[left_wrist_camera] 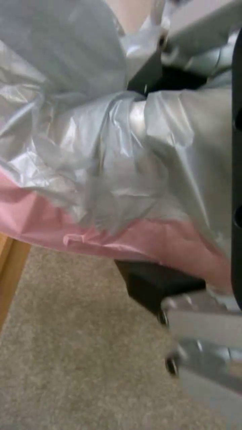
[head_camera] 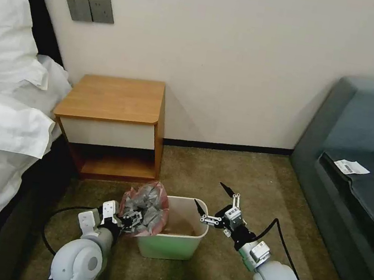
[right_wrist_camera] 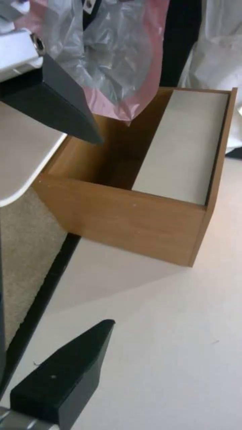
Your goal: Pick up the garbage bag from the table and place it over the trash can.
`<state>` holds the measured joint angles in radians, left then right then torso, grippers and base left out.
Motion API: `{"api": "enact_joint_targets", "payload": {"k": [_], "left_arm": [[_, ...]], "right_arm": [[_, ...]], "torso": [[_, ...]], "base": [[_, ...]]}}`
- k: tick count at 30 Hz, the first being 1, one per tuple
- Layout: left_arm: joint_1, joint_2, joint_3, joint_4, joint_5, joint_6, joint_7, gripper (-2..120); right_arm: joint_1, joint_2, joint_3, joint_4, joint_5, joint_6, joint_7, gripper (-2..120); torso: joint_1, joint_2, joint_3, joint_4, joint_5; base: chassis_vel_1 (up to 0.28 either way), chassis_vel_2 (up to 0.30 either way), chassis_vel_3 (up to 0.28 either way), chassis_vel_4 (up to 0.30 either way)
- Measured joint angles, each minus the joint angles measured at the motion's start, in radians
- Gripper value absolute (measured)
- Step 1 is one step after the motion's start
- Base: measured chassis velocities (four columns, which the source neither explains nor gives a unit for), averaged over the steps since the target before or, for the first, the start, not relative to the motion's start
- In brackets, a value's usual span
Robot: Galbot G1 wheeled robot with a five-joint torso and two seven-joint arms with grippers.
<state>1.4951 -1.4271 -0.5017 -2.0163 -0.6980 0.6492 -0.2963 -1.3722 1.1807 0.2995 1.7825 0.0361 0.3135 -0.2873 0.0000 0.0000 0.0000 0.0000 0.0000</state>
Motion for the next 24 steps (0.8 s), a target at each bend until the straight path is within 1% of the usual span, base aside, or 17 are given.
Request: {"api": "enact_joint_targets", "payload": {"k": [2,3,4,6,7,8,10,11,12,13,14,16,19,24], "left_arm": [[0.001,-0.001,0.004,0.001,-0.003,0.001,0.001,60],[0.002,-0.003,0.006,0.001,-0.003,0.001,0.001,53],[0.002,-0.003,0.006,0.001,-0.003,0.001,0.001,53],[0.002,-0.006,0.008,0.0,-0.003,0.001,0.001,41],[0.002,-0.006,0.008,0.0,-0.003,0.001,0.001,41],[0.003,-0.007,0.01,0.0,-0.004,0.001,0.001,35],[0.003,-0.007,0.01,-0.001,-0.004,0.001,0.001,33],[0.006,-0.008,0.011,-0.002,-0.004,0.0,0.001,25],[0.008,-0.009,0.011,-0.003,-0.004,-0.001,0.001,22],[0.008,-0.009,0.011,-0.003,-0.004,-0.001,0.001,22],[0.011,-0.01,0.011,-0.004,-0.003,-0.002,0.001,15],[0.016,-0.011,0.012,-0.007,0.003,-0.004,0.001,9],[0.019,-0.013,0.013,-0.013,0.013,-0.005,0.001,7],[0.029,-0.013,0.018,-0.023,0.042,-0.03,0.001,7]], "right_arm": [[-0.002,0.0,0.003,0.002,0.0,0.001,-0.001,100],[-0.003,0.0,0.004,0.003,0.0,0.001,-0.001,100],[-0.003,0.0,0.004,0.003,0.0,0.001,-0.001,100],[-0.003,0.0,0.004,0.005,0.002,0.001,-0.001,100],[-0.003,0.0,0.004,0.005,0.002,0.001,-0.001,100],[-0.003,-0.001,0.005,0.005,0.003,0.001,-0.001,100],[-0.003,-0.001,0.005,0.005,0.003,0.001,-0.001,100],[-0.001,-0.001,0.005,0.005,0.004,0.001,-0.001,100],[0.001,-0.002,0.004,0.004,0.005,0.001,-0.001,100],[0.001,-0.002,0.004,0.004,0.005,0.001,-0.001,100],[0.003,-0.002,0.004,0.004,0.005,0.001,-0.001,100],[0.006,-0.002,0.001,0.002,0.006,0.001,-0.001,100],[0.008,-0.002,-0.001,0.001,0.006,0.001,0.0,100],[0.011,0.001,-0.004,0.0,0.007,0.001,0.002,100]], "torso": [[0.0,0.0,0.0,0.0001,0.0001],[0.0,0.0,0.0,0.0001,0.0002],[0.0,0.0,0.0,0.0001,0.0002],[0.0,0.0,0.0,0.0001,0.0002],[0.0,0.0,0.0,0.0001,0.0002],[0.0,0.0,0.0,0.0001,0.0001],[0.0,0.0,0.0,0.0,0.0001],[0.0,0.0,0.0,0.0,0.0001],[0.0,0.0,0.0,0.0001,0.0001],[0.0,0.0,0.0,0.0001,0.0001],[0.0,0.0,0.0,0.0001,0.0],[0.0,0.0,0.0,0.0002,0.0001],[0.0,0.0,0.0,0.0001,-0.0002],[0.0,0.0,0.0,-0.0001,-0.0005]], "base": [[0.0,0.0,0.0,0.0],[0.0,0.0,0.0,0.0],[0.0,0.0,0.0,0.0],[0.0,0.0,0.0,0.0],[0.0,0.0,0.0,0.0],[0.0,0.0,0.0,0.0],[0.0,0.0,0.0,0.0],[0.0,0.0,0.0,0.0],[0.0,0.0,0.0,0.0],[0.0,0.0,0.0,0.0],[0.0,0.0,0.0,0.0],[0.0,0.0,0.0,0.0],[0.0,0.0,0.0,0.0],[0.0,0.0,0.0,0.0]]}}
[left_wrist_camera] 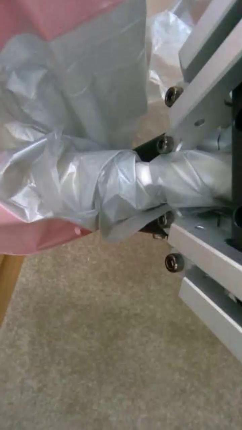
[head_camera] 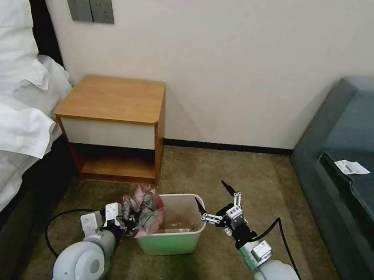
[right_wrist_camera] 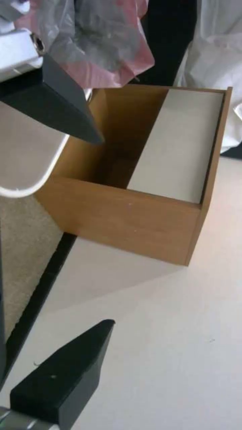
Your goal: Pick up the garbage bag from the table and place it over the trash can.
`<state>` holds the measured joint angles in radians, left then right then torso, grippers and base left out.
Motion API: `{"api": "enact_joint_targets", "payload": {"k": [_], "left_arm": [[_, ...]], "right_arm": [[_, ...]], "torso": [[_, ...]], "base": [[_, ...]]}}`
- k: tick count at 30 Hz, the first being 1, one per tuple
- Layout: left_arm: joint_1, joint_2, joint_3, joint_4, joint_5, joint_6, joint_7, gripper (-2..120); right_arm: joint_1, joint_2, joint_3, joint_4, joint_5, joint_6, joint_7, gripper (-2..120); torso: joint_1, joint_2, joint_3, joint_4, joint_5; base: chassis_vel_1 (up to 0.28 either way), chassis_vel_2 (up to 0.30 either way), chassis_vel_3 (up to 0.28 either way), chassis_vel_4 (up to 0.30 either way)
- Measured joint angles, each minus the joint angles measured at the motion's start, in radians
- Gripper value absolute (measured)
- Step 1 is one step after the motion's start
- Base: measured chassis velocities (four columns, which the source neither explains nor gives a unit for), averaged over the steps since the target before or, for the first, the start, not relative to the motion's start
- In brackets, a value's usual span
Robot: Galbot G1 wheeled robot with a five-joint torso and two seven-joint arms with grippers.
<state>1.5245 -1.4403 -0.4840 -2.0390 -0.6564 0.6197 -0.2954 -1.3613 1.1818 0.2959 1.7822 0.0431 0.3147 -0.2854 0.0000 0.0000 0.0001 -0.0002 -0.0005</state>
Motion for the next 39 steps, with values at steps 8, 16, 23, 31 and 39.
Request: {"api": "enact_joint_targets", "payload": {"k": [8,16,23,31,39], "left_arm": [[0.037,-0.009,-0.014,-0.079,0.036,-0.06,0.0,7],[0.061,-0.02,-0.026,-0.18,0.067,-0.101,-0.002,7],[0.053,-0.029,-0.048,-0.219,0.085,-0.168,-0.001,7],[0.062,-0.031,-0.047,-0.263,0.115,-0.221,0.004,7],[0.079,-0.028,-0.044,-0.305,0.144,-0.264,0.011,7]], "right_arm": [[0.012,0.005,-0.021,0.109,0.032,-0.006,0.054,100],[0.038,0.002,-0.065,0.279,0.138,-0.078,0.144,100],[0.053,-0.035,-0.181,0.407,0.407,-0.257,0.231,100],[0.147,-0.111,-0.271,0.423,0.478,-0.376,0.2,100],[0.281,-0.198,-0.352,0.36,0.481,-0.401,0.123,100]], "torso": [[0.0,0.0,0.0,0.0001,0.0003],[0.0,0.0,0.0,0.0002,0.0005],[0.0,0.0,0.0,0.0002,0.0004],[0.0,0.0,0.0,0.0001,0.0005],[0.0,0.0,0.0,0.0002,0.0006]], "base": [[0.0,0.0,0.0,0.0],[0.0,0.0,0.0,0.0],[0.0,0.0,0.0,0.0],[0.0,0.0,0.0,0.0],[0.0,0.0,0.0,0.0]]}}
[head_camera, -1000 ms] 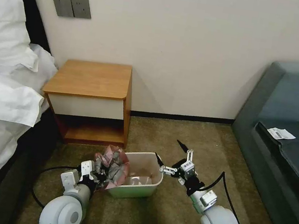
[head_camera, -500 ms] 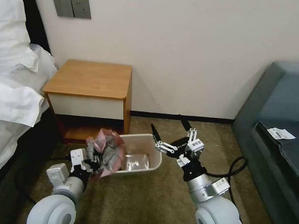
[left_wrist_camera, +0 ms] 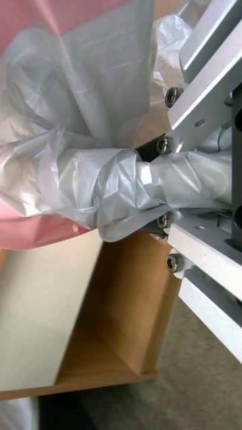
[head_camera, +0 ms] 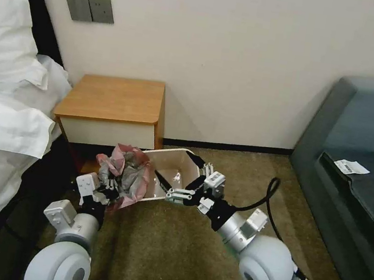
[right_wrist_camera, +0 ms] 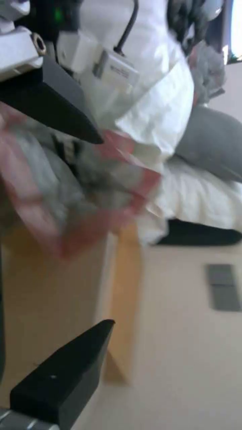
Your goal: Pick up the garbage bag from the table and place it over the trash can.
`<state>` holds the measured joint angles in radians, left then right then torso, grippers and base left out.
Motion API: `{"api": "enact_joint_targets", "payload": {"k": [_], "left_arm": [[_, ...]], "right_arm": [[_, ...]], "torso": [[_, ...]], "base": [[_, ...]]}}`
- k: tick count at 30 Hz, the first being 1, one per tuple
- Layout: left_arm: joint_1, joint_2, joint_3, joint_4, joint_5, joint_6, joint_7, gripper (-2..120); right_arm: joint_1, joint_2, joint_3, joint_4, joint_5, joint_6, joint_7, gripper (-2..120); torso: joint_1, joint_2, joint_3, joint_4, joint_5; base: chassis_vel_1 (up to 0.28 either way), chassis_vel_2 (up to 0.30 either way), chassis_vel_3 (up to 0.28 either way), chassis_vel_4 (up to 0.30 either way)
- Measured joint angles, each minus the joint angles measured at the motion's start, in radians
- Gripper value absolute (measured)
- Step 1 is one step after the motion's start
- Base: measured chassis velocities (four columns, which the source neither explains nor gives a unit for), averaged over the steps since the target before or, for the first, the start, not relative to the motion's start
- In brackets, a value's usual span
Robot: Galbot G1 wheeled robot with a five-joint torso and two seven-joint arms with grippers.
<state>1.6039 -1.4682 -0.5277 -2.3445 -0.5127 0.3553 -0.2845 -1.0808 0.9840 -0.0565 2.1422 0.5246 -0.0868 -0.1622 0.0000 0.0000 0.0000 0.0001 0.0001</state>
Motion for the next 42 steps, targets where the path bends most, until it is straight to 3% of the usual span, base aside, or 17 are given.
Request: {"api": "enact_joint_targets", "payload": {"k": [2,6,7,11,28,42], "left_arm": [[0.004,0.001,-0.002,-0.006,0.002,-0.007,0.002,7],[0.018,0.001,-0.006,-0.025,0.014,-0.029,0.007,7],[0.018,0.001,-0.006,-0.025,0.014,-0.029,0.007,7],[0.023,-0.005,-0.004,-0.035,0.031,-0.045,0.012,7],[0.047,-0.021,0.0,-0.065,0.072,-0.076,0.027,7],[0.062,-0.022,0.01,-0.072,0.09,-0.088,0.029,7]], "right_arm": [[0.014,-0.005,-0.018,0.01,0.059,-0.032,0.023,100],[0.089,0.023,-0.097,0.051,0.358,-0.142,0.178,100],[0.089,0.023,-0.097,0.051,0.358,-0.142,0.178,100],[0.149,0.079,-0.128,0.066,0.565,-0.224,0.348,100],[0.263,0.216,-0.173,0.05,0.737,-0.473,0.769,100],[0.302,0.265,-0.18,-0.013,0.769,-0.498,0.782,100]], "torso": [[0.0,0.0,0.0,-0.0002,0.0],[0.0,0.0,0.0,-0.0001,-0.0002],[0.0,0.0,0.0,-0.0001,-0.0002],[0.0,0.0,0.0,0.0,-0.0002],[0.0,0.0,0.0,-0.0001,-0.0001],[0.0,0.0,0.0,0.0,-0.0002]], "base": [[0.0,0.0,0.0,0.0],[0.0,0.0,0.0,0.0],[0.0,0.0,0.0,0.0],[0.0,0.0,0.0,0.0],[0.0,0.0,0.0,0.0],[0.0,0.0,0.0,0.0]]}}
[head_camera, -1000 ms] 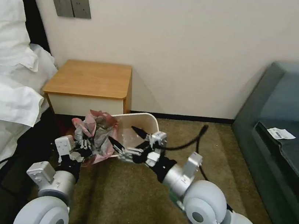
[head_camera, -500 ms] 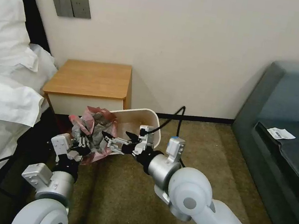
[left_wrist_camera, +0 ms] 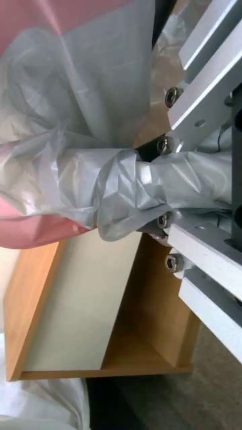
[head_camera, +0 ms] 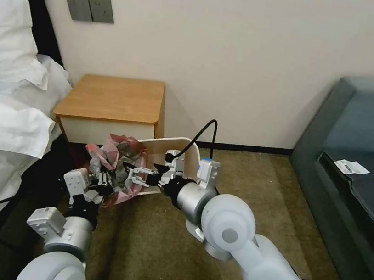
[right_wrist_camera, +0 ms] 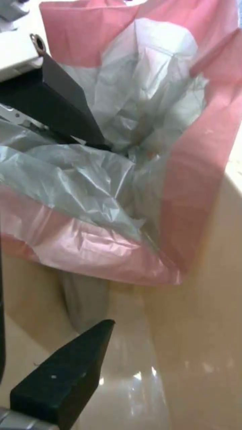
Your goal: Pick up the garbage bag from the table and place it over the trash can.
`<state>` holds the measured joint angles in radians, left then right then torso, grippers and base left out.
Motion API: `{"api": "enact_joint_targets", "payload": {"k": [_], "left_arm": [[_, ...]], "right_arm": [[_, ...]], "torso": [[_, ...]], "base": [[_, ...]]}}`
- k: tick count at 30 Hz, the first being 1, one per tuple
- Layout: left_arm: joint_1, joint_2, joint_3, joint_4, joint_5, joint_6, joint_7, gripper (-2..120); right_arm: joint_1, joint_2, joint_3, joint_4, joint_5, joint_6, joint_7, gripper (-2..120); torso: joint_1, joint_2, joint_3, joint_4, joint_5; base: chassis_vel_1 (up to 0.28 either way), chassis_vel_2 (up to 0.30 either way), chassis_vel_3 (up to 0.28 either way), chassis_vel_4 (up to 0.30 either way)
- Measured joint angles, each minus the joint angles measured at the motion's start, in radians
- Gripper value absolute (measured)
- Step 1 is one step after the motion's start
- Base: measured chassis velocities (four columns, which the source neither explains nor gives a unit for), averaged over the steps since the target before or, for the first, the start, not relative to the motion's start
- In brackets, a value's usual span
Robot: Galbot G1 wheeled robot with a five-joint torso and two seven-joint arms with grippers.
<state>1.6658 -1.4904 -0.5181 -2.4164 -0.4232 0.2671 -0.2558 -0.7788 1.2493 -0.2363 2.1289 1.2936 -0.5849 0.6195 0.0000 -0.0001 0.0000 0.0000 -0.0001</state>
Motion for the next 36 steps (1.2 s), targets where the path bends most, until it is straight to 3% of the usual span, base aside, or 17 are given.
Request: {"api": "enact_joint_targets", "payload": {"k": [10,13,18,21,25,27,36], "left_arm": [[-0.002,0.0,-0.001,0.004,0.0,-0.003,0.0,7],[-0.003,0.0,0.0,0.007,0.0,-0.003,0.0,7],[-0.003,0.0,-0.001,0.009,0.0,-0.004,0.0,7],[-0.005,0.0,-0.001,0.011,0.0,-0.004,0.0,7],[-0.005,0.0,-0.002,0.014,-0.001,-0.005,0.0,7],[-0.005,0.0,-0.003,0.017,-0.001,-0.005,-0.001,7],[-0.009,-0.002,-0.006,0.035,0.0,-0.005,-0.006,7]], "right_arm": [[-0.031,0.017,-0.003,-0.003,-0.045,0.007,-0.036,66],[-0.038,0.016,-0.005,-0.003,-0.071,0.011,-0.051,51],[-0.039,0.014,-0.006,-0.003,-0.085,0.012,-0.06,38],[-0.039,0.015,-0.008,-0.004,-0.102,0.013,-0.071,23],[-0.041,0.016,-0.008,-0.005,-0.109,0.014,-0.074,13],[-0.044,0.016,-0.008,-0.006,-0.12,0.015,-0.08,2],[-0.052,0.016,-0.009,-0.003,-0.148,0.026,-0.093,0]], "torso": [[0.0,0.0,0.0,0.0,0.0],[0.0,0.0,0.0,-0.0001,0.0001],[0.0,0.0,0.0,-0.0001,0.0001],[0.0,0.0,0.0,0.0,0.0],[0.0,0.0,0.0,0.0,0.0001],[0.0,0.0,0.0,-0.0001,0.0001],[0.0,0.0,0.0,0.0,0.0001]], "base": [[0.0,0.0,0.0,0.0],[0.0,0.0,0.0,0.0],[0.0,0.0,0.0,0.0],[0.0,0.0,0.0,0.0],[0.0,0.0,0.0,0.0],[0.0,0.0,0.0,0.0],[0.0,0.0,0.0,0.0]]}}
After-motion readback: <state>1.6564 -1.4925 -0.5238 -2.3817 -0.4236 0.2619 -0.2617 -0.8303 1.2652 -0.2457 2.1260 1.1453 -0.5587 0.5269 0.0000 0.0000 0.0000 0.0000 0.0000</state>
